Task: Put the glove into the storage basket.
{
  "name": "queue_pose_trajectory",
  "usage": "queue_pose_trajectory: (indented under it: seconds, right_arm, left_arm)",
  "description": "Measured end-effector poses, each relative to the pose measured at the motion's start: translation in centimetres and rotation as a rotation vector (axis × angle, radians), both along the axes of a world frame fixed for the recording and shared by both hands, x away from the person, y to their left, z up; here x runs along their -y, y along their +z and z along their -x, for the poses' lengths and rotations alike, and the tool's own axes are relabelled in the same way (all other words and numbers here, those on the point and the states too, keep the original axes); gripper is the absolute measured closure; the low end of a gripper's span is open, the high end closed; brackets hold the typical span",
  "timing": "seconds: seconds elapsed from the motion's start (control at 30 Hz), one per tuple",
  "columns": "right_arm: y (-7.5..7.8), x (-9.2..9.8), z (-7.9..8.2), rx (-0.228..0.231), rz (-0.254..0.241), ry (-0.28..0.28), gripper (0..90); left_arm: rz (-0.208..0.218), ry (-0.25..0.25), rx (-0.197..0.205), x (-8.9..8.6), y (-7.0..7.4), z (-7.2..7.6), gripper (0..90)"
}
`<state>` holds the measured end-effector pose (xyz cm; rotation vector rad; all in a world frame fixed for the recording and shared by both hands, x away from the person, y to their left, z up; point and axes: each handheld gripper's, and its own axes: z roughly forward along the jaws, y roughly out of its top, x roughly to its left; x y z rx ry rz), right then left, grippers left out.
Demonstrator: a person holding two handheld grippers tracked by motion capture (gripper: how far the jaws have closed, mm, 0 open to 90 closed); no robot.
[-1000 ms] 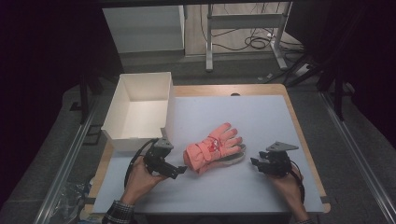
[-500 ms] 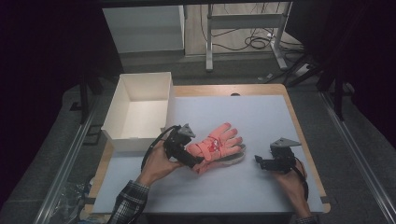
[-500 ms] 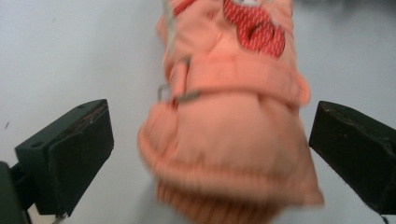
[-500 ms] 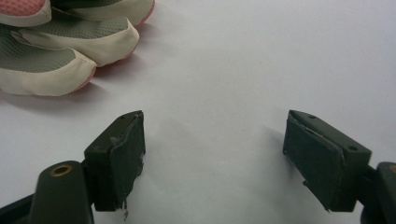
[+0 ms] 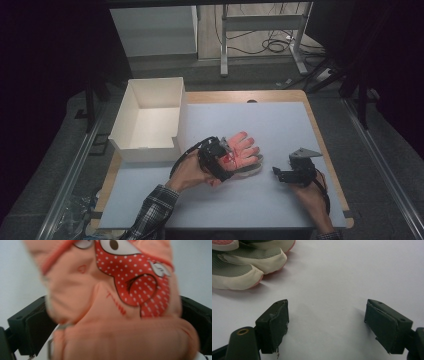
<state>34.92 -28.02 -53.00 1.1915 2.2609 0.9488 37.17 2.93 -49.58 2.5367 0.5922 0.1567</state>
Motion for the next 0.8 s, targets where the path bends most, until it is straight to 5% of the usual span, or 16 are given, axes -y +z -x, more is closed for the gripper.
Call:
queue_pose_trajectory:
  seconds: [0.33, 0.53, 0.63, 0.8]
  right_arm:
    - [0.0, 0.0, 0.0, 0.003, 0.003, 0.0, 19.8]
    - [0.0, 0.0, 0.0, 0.002, 0.004, 0.0, 19.8]
    - [0.0, 0.0, 0.0, 0.002, 0.004, 0.0, 19.8]
    - [0.0, 0.0, 0.0, 0.002, 0.003, -0.001, 19.8]
  left_arm:
    - [-0.075, -0.006, -0.013, 1.1, -1.9, -0.2, 4.3]
    - [-0.093, -0.01, -0.041, 1.4, -1.8, -0.1, 19.9]
    - [-0.112, -0.031, -0.029, 1.7, -1.3, 0.4, 35.4]
    - [-0.073, -0.005, -0.032, 1.3, -1.1, 0.6, 44.9]
